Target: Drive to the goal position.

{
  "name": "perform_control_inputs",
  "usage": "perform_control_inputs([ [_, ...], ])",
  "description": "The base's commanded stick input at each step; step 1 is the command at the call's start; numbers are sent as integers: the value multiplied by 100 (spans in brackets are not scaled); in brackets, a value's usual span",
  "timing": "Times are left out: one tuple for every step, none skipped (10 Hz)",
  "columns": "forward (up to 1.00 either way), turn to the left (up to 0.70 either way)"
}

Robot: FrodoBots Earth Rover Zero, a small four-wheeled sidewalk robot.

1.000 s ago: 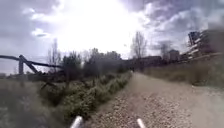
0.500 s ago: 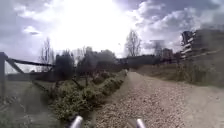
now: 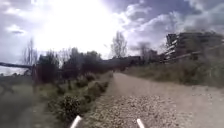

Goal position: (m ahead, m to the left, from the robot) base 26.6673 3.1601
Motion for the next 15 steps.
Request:
perform_control_inputs([
  [50,-50],
  [50,-40],
  [50,-2],
  [56,0],
  [56,0],
  [56,0],
  [55,0],
  [54,0],
  [53,0],
  [52,0],
  [52,0],
  [52,0],
  [52,0],
  [52,0],
  [52,0],
])
